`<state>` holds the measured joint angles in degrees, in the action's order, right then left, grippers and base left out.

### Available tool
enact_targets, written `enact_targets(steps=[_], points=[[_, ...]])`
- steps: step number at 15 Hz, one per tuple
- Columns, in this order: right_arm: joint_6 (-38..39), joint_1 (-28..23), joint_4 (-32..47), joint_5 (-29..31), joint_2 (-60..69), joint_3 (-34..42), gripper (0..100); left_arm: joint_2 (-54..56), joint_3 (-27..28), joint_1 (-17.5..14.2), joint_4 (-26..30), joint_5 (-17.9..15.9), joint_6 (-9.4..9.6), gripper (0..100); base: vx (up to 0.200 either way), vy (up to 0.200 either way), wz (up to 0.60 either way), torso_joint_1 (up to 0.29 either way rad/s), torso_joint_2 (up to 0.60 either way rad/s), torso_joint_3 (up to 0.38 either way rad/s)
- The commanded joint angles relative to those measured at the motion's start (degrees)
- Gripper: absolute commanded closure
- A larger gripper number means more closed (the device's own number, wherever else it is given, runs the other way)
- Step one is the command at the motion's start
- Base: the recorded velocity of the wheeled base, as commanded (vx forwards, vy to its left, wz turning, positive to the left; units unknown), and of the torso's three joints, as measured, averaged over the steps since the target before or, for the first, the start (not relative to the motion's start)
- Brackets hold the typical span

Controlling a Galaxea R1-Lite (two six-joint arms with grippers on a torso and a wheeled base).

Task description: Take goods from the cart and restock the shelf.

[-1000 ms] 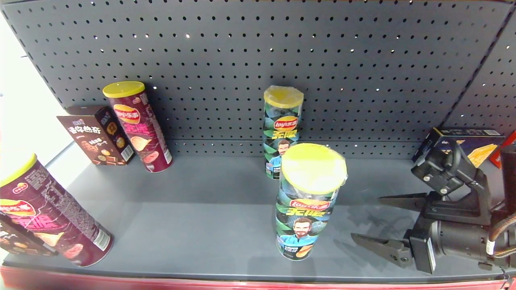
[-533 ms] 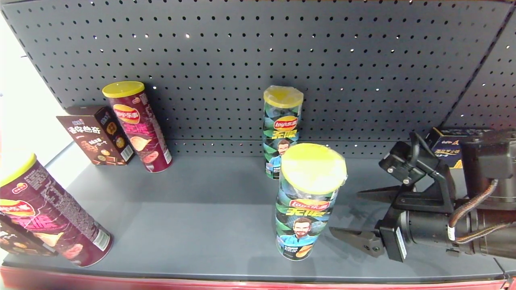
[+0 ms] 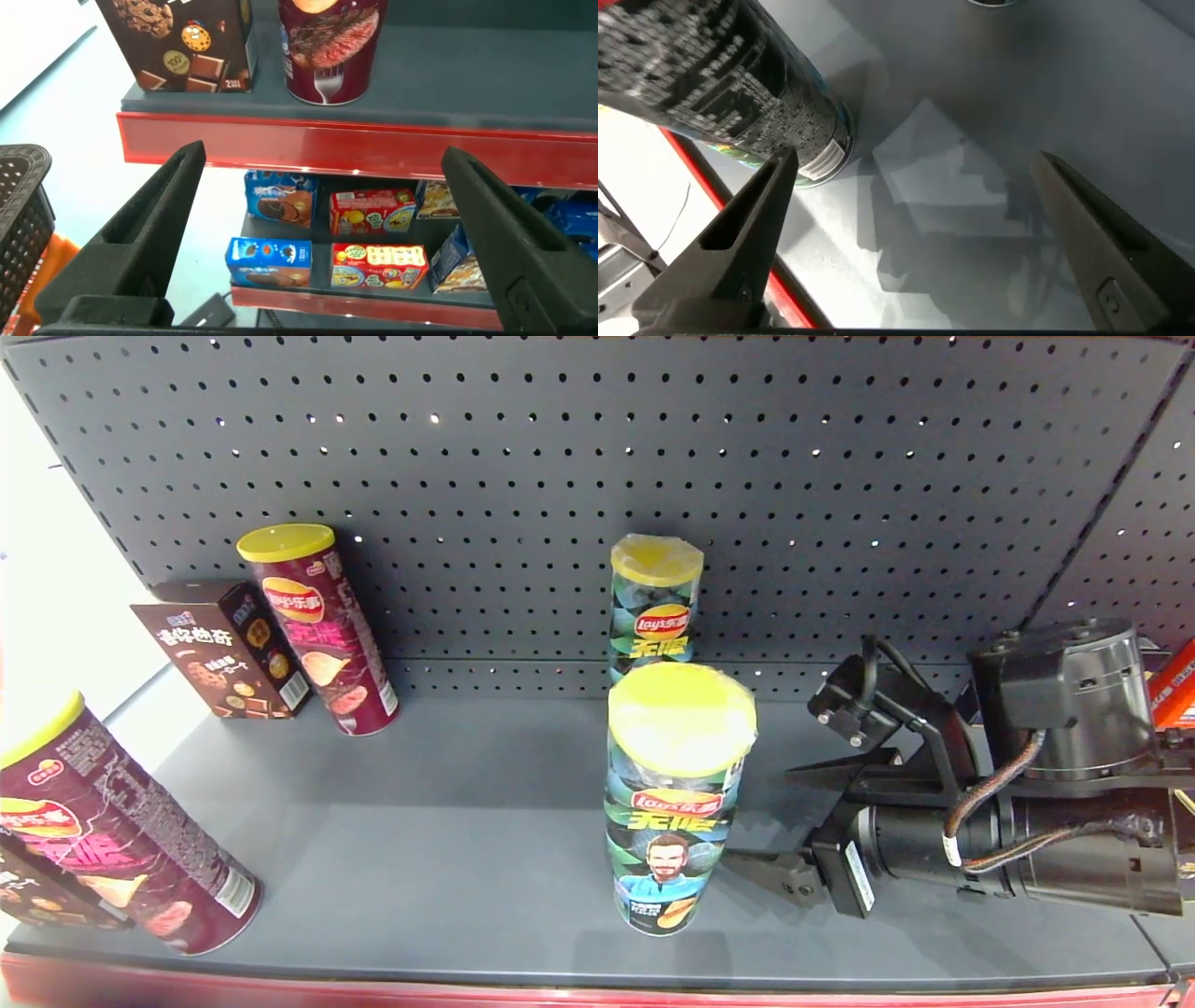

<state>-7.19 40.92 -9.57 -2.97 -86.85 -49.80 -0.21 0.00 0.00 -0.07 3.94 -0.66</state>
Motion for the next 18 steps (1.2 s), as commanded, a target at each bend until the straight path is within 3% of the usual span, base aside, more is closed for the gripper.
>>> enact_targets(steps=[1,11,13,17,18], points=[[0.0,-0.1,-0.4,0.0,0.0,0.4,0,-0.1,0.0,0.0,0.0,0.0,-0.04,0,0.0,0.0,0.0,0.0,0.0,0.0],[0.5,-2.3,-3.3,1.5,4.2,2.2,0,-0.1,0.0,0.0,0.0,-0.1,-0.04,0,0.0,0.0,0.0,0.0,0.0,0.0],[0.6,-7.3,-3.4,1.6,11.7,5.0,0,-0.1,0.0,0.0,0.0,-0.1,-0.04,0,0.0,0.0,0.0,0.0,0.0,0.0],[0.6,-22.6,-3.2,1.5,31.2,13.1,0,-0.1,0.0,0.0,0.0,0.0,-0.04,0,0.0,0.0,0.0,0.0,0.0,0.0],[0.5,-27.3,-3.1,1.6,41.1,18.7,0,-0.1,0.0,0.0,0.0,0.0,-0.04,0,0.0,0.0,0.0,0.0,0.0,0.0]])
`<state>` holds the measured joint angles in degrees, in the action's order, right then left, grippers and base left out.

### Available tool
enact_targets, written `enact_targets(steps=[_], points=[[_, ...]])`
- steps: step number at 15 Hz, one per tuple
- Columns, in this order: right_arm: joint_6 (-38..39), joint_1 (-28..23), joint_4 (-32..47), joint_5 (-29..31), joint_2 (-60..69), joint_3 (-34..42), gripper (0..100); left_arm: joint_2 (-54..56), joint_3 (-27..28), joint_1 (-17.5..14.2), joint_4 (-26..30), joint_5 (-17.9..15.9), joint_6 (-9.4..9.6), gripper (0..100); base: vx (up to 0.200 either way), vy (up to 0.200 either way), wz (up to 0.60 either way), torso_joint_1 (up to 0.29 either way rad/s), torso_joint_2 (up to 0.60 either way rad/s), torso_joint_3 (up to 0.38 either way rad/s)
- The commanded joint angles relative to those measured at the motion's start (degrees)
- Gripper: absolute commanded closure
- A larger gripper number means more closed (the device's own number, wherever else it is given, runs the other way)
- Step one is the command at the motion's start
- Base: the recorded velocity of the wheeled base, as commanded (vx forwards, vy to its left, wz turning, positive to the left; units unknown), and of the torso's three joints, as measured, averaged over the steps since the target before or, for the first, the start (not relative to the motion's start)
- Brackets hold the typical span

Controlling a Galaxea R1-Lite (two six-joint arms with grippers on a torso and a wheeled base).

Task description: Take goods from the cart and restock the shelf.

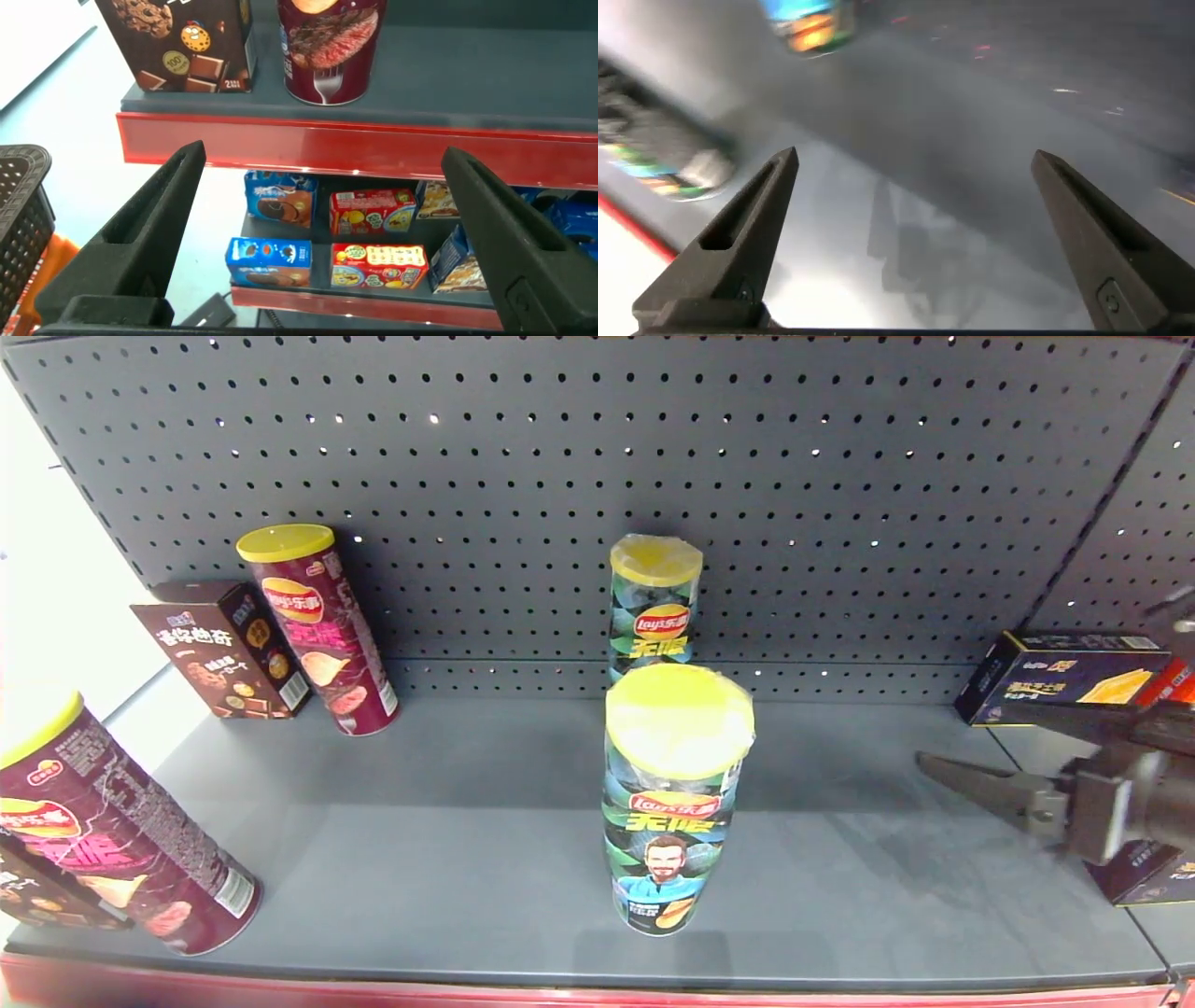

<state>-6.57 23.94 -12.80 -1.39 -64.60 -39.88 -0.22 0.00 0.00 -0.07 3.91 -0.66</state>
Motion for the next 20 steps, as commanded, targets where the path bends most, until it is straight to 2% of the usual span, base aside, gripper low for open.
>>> enact_targets(steps=[1,4,7,10,11,12,16,20], points=[[-0.2,-12.4,0.7,0.2,25.9,13.1,0,-0.1,0.0,0.0,0.0,0.0,-0.04,0,0.0,0.0,0.0,0.0,0.0,0.0],[-0.5,-19.0,2.5,0.2,43.0,23.0,0,-0.1,0.0,0.0,0.0,0.0,-0.04,0,0.0,0.0,0.0,0.0,0.0,0.0],[-0.5,-20.8,16.4,0.0,59.9,26.8,0,-0.1,0.0,0.0,0.0,0.0,-0.04,0,0.0,0.0,0.0,0.0,0.0,0.0],[1.1,-23.2,17.2,0.2,64.6,32.8,0,-0.1,0.0,0.0,0.0,0.0,-0.04,0,0.0,0.0,0.0,0.0,0.0,0.0],[1.4,-23.2,12.4,0.2,64.5,38.1,0,-0.1,0.0,0.0,0.0,0.0,-0.04,0,0.0,0.0,0.0,0.0,0.0,0.0],[1.3,-23.2,8.1,0.0,64.5,39.9,0,-0.1,0.0,0.0,0.0,0.0,-0.04,0,0.0,0.0,0.0,0.0,0.0,0.0],[2.8,-23.2,12.3,-1.4,64.6,39.9,0,0.0,0.0,0.0,0.0,0.1,-0.04,0,0.0,0.0,0.0,0.0,0.0,0.0],[6.6,-23.2,12.5,0.8,64.6,39.9,0,-0.1,0.0,0.0,0.0,0.1,-0.04,0,0.0,0.0,0.0,0.0,0.0,0.0]])
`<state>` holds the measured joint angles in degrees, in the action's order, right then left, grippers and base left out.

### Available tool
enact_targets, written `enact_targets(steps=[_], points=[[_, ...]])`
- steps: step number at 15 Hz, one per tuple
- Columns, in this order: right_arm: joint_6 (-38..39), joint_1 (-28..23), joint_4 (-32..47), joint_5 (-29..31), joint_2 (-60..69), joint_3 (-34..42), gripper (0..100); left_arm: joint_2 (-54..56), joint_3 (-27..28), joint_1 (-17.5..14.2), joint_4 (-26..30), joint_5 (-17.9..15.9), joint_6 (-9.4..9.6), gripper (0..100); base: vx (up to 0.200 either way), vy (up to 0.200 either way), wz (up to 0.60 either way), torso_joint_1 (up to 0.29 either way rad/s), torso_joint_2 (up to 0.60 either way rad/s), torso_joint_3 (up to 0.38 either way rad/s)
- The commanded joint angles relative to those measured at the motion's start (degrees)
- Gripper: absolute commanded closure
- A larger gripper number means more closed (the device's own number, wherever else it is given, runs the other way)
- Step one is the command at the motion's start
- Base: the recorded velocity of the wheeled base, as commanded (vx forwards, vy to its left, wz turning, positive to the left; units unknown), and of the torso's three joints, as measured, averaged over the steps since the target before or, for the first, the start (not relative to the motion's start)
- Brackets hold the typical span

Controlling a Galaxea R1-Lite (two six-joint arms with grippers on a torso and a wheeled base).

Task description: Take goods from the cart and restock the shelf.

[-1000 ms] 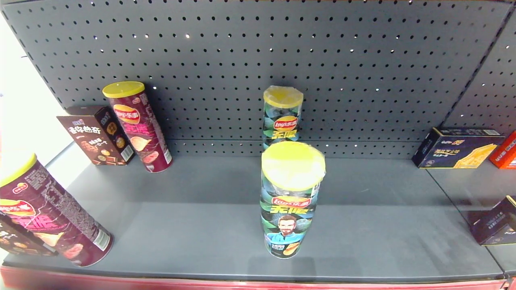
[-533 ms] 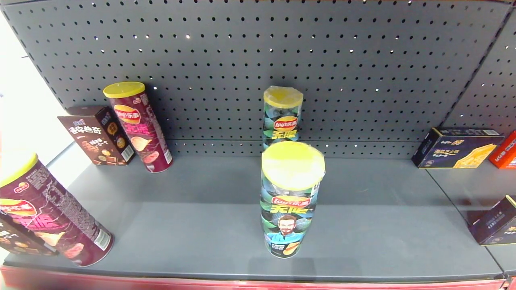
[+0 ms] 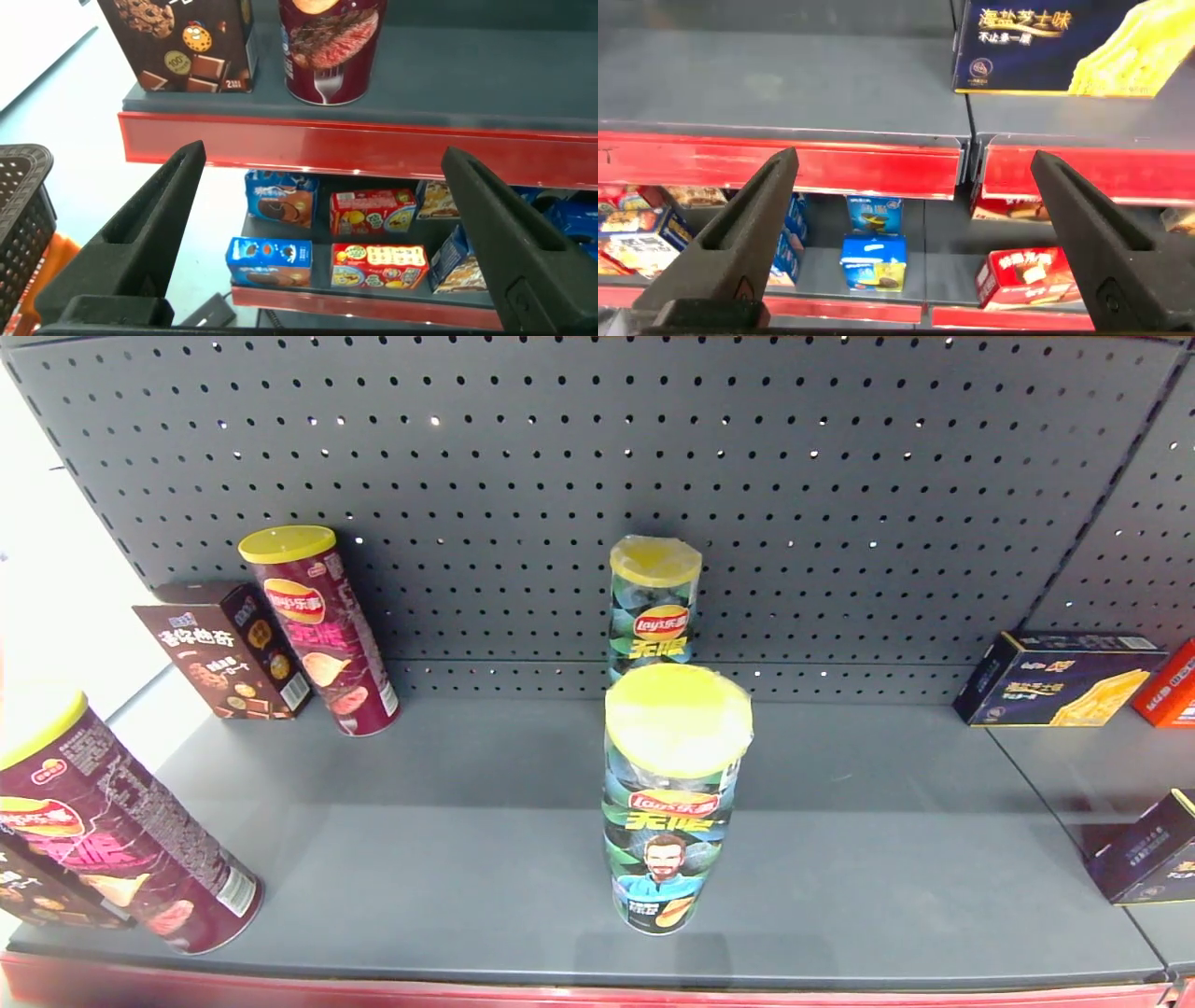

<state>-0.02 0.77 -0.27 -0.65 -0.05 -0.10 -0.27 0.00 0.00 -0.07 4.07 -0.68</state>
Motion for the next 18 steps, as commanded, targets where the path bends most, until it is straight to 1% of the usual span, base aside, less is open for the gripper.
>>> enact_targets(steps=[1,12,13,14,18], points=[[0.0,0.0,0.0,0.0,0.0,0.1,0,-0.1,0.0,0.0,-0.1,0.1,-0.11,0,0.0,0.0,0.0,0.0,0.0,0.0],[0.0,-0.1,0.1,0.4,0.0,0.1,0,-0.1,0.0,0.0,0.0,0.3,0.07,0,0.0,0.0,0.0,0.0,0.0,0.0],[0.0,-0.1,0.1,0.8,0.0,0.1,0,-0.1,0.0,0.0,0.0,0.3,0.07,0,0.0,0.0,0.0,0.0,0.0,0.0],[0.0,-0.1,0.1,3.1,0.0,0.1,0,0.0,0.0,0.0,0.0,0.2,0.07,0,0.0,0.0,0.0,0.0,0.0,0.0],[0.1,-0.2,0.2,4.8,0.0,0.0,0,-0.1,0.0,0.0,0.0,-0.1,0.07,0,0.0,0.0,0.0,0.0,0.0,0.0]])
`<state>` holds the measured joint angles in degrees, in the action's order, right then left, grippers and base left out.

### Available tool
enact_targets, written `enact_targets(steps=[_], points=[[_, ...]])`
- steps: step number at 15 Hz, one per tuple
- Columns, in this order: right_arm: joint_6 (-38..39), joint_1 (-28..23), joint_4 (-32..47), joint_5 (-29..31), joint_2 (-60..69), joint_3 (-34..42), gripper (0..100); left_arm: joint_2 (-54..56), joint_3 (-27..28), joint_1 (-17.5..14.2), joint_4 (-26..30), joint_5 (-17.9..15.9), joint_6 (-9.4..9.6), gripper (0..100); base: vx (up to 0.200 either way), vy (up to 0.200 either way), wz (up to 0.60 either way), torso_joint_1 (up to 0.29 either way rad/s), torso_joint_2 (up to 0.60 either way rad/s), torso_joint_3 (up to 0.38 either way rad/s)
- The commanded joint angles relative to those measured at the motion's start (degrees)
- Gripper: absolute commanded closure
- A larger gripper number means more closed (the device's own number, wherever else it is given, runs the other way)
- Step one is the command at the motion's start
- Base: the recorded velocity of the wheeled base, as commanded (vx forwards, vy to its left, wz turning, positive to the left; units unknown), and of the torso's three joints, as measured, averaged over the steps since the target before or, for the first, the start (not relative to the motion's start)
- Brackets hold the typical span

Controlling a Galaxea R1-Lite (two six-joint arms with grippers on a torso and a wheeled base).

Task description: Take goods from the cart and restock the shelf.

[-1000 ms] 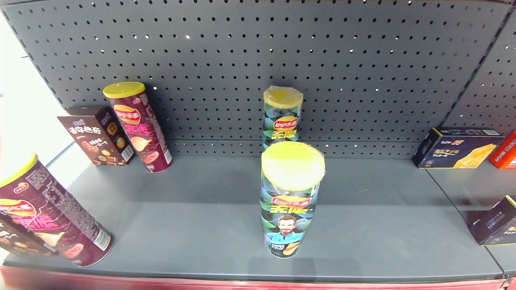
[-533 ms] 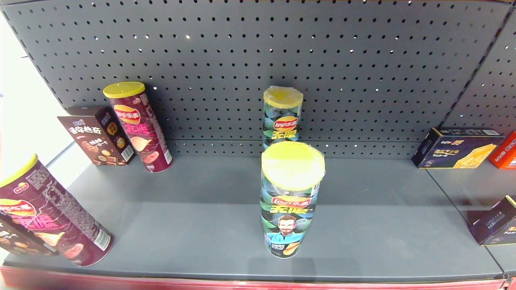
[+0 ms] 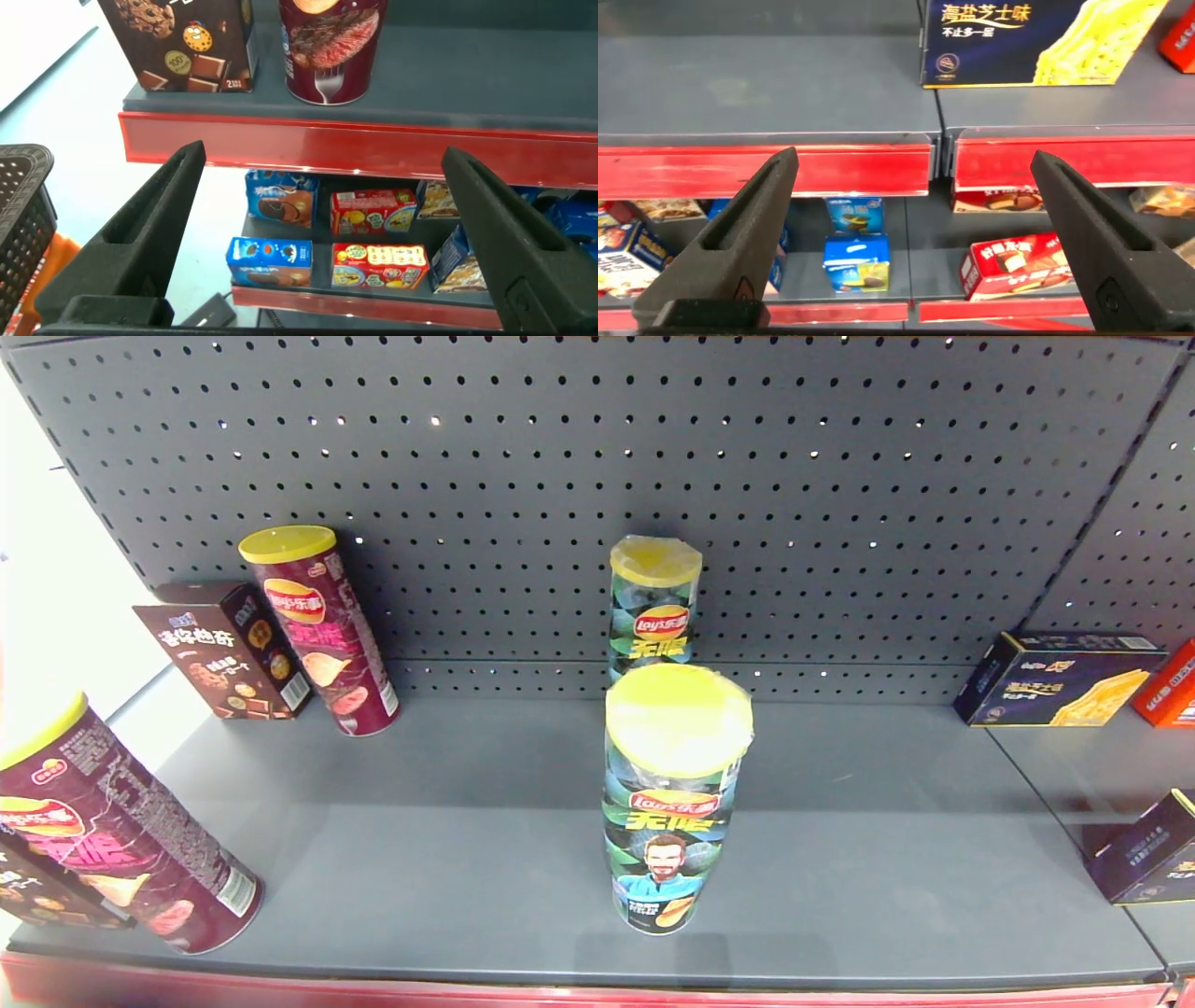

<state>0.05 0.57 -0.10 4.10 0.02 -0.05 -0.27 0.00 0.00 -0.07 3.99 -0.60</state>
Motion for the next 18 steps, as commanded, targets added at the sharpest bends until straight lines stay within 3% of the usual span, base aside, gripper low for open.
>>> enact_targets(steps=[1,18], points=[[0.0,0.0,0.0,0.0,-0.1,0.0,0,-0.1,0.0,0.0,0.0,0.0,-0.02,0,0.0,0.0,0.0,0.0,0.0,0.0],[0.0,0.1,-0.1,-0.5,0.0,0.0,0,-0.1,0.0,0.0,0.0,0.1,-0.11,0,-0.012,0.0,0.0,0.0,0.0,0.0]])
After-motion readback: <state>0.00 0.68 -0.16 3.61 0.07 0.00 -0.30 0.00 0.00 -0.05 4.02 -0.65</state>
